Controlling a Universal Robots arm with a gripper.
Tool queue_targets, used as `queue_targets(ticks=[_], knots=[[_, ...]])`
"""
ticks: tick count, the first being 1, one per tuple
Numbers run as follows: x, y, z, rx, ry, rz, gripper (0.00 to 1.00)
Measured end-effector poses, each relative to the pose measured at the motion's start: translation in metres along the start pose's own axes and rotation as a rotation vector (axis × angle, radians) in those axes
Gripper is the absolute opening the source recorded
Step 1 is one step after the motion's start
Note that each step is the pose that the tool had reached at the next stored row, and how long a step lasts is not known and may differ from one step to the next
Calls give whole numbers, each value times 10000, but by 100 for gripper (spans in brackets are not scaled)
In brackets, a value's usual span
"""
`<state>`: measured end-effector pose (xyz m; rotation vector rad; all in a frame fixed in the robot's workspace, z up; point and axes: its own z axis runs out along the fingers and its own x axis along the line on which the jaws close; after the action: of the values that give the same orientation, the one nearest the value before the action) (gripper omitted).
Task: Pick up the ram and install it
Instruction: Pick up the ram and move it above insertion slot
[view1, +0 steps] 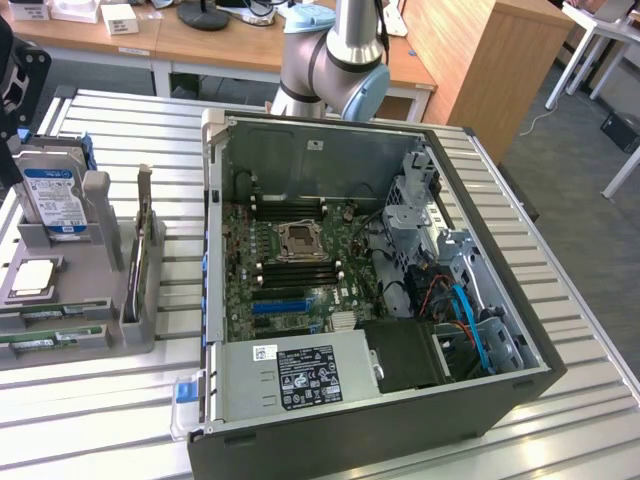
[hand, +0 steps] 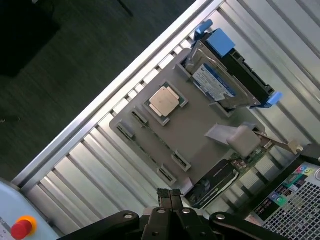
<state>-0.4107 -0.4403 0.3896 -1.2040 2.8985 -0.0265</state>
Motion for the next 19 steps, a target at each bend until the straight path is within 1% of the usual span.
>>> queue_targets(ticks=[9,19], knots=[[3,3,0,98,77,-987,11],[6,7,-1,174,128,-2079,11]])
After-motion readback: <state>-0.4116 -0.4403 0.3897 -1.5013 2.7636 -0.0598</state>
